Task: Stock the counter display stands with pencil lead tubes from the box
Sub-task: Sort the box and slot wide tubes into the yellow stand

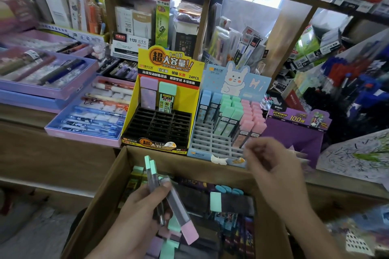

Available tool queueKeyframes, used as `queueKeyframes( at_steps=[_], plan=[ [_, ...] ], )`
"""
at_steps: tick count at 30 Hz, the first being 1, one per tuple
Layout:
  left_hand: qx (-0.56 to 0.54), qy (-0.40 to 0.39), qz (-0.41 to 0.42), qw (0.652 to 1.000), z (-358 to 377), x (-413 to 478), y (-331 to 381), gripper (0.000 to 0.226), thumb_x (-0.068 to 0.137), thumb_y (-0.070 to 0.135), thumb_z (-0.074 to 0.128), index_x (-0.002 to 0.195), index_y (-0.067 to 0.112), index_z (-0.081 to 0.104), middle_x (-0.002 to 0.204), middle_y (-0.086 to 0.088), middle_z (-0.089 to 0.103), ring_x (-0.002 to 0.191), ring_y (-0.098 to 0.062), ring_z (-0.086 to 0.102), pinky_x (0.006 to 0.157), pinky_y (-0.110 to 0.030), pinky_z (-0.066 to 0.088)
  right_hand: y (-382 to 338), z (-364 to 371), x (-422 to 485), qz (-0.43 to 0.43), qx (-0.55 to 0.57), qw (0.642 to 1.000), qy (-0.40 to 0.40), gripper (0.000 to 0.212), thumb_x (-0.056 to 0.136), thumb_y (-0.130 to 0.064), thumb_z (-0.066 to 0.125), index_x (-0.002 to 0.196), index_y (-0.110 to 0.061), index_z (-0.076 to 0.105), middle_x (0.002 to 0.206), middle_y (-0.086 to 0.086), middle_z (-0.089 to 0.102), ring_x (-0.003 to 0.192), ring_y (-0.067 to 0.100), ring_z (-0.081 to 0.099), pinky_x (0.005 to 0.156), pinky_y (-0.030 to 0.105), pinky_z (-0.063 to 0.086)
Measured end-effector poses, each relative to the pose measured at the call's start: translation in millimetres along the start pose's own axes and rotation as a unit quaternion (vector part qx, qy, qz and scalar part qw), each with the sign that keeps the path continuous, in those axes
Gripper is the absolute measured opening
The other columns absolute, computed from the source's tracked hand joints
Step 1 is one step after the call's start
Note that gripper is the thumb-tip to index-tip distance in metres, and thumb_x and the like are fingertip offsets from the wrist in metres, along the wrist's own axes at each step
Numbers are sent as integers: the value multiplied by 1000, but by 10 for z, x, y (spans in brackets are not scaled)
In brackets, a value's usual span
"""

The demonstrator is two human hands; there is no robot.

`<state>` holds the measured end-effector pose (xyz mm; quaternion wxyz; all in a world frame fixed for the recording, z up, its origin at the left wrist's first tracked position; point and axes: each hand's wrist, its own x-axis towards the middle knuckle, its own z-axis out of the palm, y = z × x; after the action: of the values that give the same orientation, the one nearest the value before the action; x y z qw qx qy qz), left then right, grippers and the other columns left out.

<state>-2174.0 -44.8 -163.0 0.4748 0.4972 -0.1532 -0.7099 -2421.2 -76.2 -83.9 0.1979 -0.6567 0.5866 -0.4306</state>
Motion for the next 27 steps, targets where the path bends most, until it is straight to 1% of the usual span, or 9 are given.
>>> queueKeyframes(
  at_steps=[4,6,7,9,11,15,19,24,27],
  plan=[
    [-13,-10,18,1000,-9,8,-19,36,73,25,79,100,4,72,68,-11,61,54,-22,60,46,-32,50,-74,323,-362,127,145,968,-159,21,96,-20,70,93,-41,67,87,0,77,68,13,72,59,25,58],
    [-23,-17,26,999,-12,14,-27,35,75,24,78,100,1,72,68,-11,61,55,-21,60,48,-32,51,-81,461,-512,170,183,942,-226,14,90,-36,74,96,-43,65,89,5,77,69,14,70,64,26,57],
    [-25,-21,29,999,-14,17,-30,34,75,24,78,99,1,72,69,-12,61,57,-21,60,51,-32,52,-72,510,-570,182,196,929,-256,19,86,-42,76,99,-44,63,89,6,77,71,15,69,67,26,57],
    [-25,-28,38,999,-20,9,-26,28,77,24,77,96,3,74,73,-13,63,59,-21,61,53,-31,54,-72,577,-644,209,266,895,-291,30,85,-34,80,108,-35,62,90,11,75,78,28,74,72,34,60],
    [-21,-33,44,998,-19,-10,-15,18,80,23,75,92,9,76,74,-12,64,58,-19,60,51,-31,53,-68,585,-651,208,306,883,-290,28,88,-16,78,110,-24,64,89,16,74,82,38,75,73,41,61],
    [-6,-7,56,998,-7,-21,-5,16,79,20,75,93,13,78,75,-11,67,64,-19,63,61,-34,49,-29,530,-595,196,313,895,-248,20,94,2,69,103,-15,75,90,22,74,74,33,73,65,34,60],
    [-20,2,63,998,32,-46,27,18,70,16,76,87,10,76,71,-10,64,58,-17,60,50,-28,47,11,483,-555,209,321,901,-204,17,94,-6,68,103,-12,80,89,24,73,68,29,70,57,31,56],
    [24,-11,44,999,2,-46,15,28,76,18,76,100,3,70,66,-11,60,56,-21,55,47,-30,45,38,439,-548,181,345,897,-211,27,86,-7,77,113,-14,77,92,24,74,77,30,72,67,31,59],
    [52,-34,37,997,-10,-48,7,37,72,24,77,101,5,69,73,-15,66,58,-23,56,44,-29,48,50,400,-512,161,355,901,-191,24,89,-9,75,112,-13,76,92,25,74,73,33,73,65,34,60]
  ],
)
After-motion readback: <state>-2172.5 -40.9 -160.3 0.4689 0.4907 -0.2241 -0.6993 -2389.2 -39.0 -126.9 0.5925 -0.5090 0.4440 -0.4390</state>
